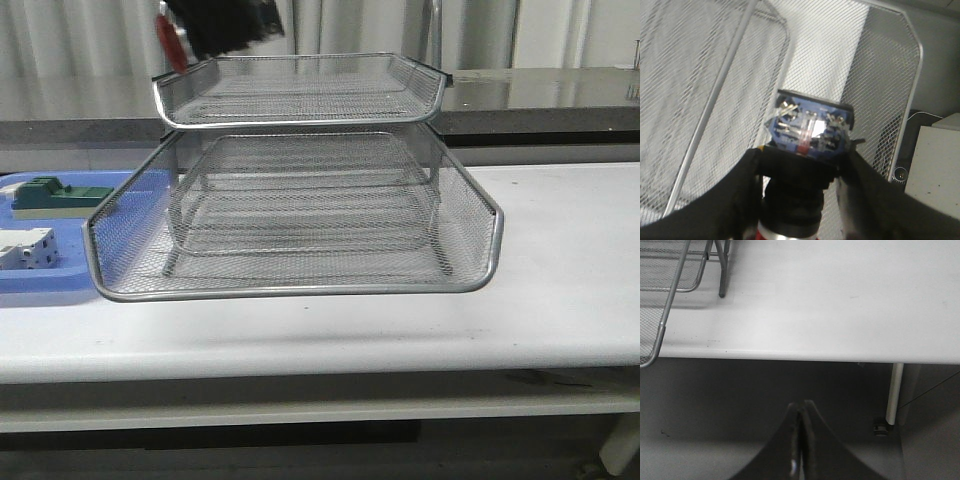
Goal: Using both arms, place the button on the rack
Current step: 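Carry the button over the pulled-out middle tray and lower it, then open the left gripper and raise it away from the button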
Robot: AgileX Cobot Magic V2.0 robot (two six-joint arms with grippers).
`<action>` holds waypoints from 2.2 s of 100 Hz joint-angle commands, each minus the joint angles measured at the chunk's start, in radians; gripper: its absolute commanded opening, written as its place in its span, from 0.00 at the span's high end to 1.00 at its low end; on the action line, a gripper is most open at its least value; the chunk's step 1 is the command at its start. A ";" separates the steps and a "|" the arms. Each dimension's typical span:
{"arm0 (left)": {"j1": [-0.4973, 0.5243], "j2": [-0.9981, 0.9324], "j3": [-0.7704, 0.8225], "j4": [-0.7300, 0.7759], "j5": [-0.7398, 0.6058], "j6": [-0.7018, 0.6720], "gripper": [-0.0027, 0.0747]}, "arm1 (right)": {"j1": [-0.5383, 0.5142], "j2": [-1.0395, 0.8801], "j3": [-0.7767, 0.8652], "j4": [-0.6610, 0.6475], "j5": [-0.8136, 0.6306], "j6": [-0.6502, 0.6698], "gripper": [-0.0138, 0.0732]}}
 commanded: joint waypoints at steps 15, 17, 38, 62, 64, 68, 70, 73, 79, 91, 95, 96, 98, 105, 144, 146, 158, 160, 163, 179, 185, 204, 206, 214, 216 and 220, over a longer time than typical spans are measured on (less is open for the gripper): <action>-0.086 0.014 -0.008 -0.010 -0.101 0.001 0.99 | -0.006 0.002 -0.033 -0.025 -0.055 -0.004 0.92; -0.091 0.024 -0.008 -0.010 -0.101 0.001 0.99 | -0.006 0.002 -0.033 -0.025 -0.055 -0.004 0.92; -0.097 0.125 -0.008 -0.009 -0.132 0.001 0.99 | -0.006 0.002 -0.033 -0.025 -0.055 -0.004 0.92; -0.097 0.162 -0.008 -0.007 -0.141 0.001 0.98 | -0.006 0.002 -0.033 -0.025 -0.055 -0.004 0.92; -0.097 0.162 -0.008 -0.007 -0.141 0.001 0.96 | -0.006 0.002 -0.033 -0.025 -0.055 -0.004 0.92; -0.097 0.162 -0.008 -0.007 -0.137 0.001 0.93 | -0.006 0.002 -0.033 -0.025 -0.055 -0.004 0.92; -0.097 0.162 -0.008 -0.007 -0.138 0.001 0.90 | -0.006 0.002 -0.033 -0.025 -0.055 -0.004 0.92; -0.097 0.162 -0.008 -0.007 -0.136 0.001 0.86 | -0.006 0.002 -0.033 -0.025 -0.055 -0.004 0.92; -0.097 0.162 -0.008 -0.007 -0.128 0.001 0.77 | -0.006 0.002 -0.033 -0.025 -0.055 -0.004 0.92; -0.097 0.162 -0.008 -0.007 -0.114 0.001 0.54 | -0.006 0.002 -0.033 -0.025 -0.055 -0.004 0.92; -0.097 0.162 -0.008 -0.007 -0.114 0.001 0.49 | -0.006 0.002 -0.033 -0.025 -0.055 -0.004 0.92; -0.097 0.162 -0.008 -0.007 -0.114 0.001 0.48 | -0.006 0.002 -0.033 -0.025 -0.055 -0.004 0.92; -0.097 0.162 -0.008 -0.007 -0.114 0.001 0.45 | -0.006 0.002 -0.033 -0.025 -0.055 -0.004 0.92; -0.097 0.162 -0.008 -0.007 -0.114 0.001 0.40 | -0.006 0.002 -0.033 -0.025 -0.055 -0.004 0.92; -0.097 0.140 -0.008 -0.011 -0.084 -0.027 0.39 | -0.006 0.002 -0.033 -0.025 -0.055 -0.004 0.92; -0.097 0.133 -0.008 -0.011 -0.079 -0.034 0.39 | -0.006 0.002 -0.033 -0.025 -0.055 -0.004 0.92; -0.091 0.084 -0.008 -0.009 -0.054 -0.053 0.39 | -0.006 0.002 -0.033 -0.025 -0.055 -0.004 0.92; -0.089 0.074 -0.008 -0.009 -0.049 -0.053 0.39 | -0.006 0.002 -0.033 -0.025 -0.055 -0.004 0.92; -0.084 0.060 -0.008 -0.009 -0.045 -0.053 0.39 | -0.006 0.002 -0.033 -0.025 -0.055 -0.004 0.92; -0.044 -0.025 -0.008 0.009 -0.015 -0.086 0.39 | -0.006 0.002 -0.033 -0.025 -0.055 -0.004 0.92; -0.017 -0.056 -0.008 0.028 -0.004 -0.109 0.39 | -0.006 0.002 -0.033 -0.025 -0.055 -0.004 0.92; 0.112 -0.133 -0.007 0.049 0.028 -0.178 0.39 | -0.006 0.002 -0.033 -0.025 -0.055 -0.004 0.92; 0.129 -0.140 -0.005 0.049 0.032 -0.188 0.39 | -0.006 0.002 -0.033 -0.025 -0.055 -0.004 0.92; 0.190 -0.169 0.002 0.049 0.041 -0.202 0.39 | -0.006 0.002 -0.033 -0.025 -0.055 -0.004 0.92; 0.205 -0.179 0.009 0.049 0.039 -0.207 0.39 | -0.006 0.002 -0.033 -0.025 -0.055 -0.004 0.92; 0.236 -0.199 0.023 0.049 0.032 -0.213 0.39 | -0.006 0.002 -0.033 -0.025 -0.055 -0.004 0.92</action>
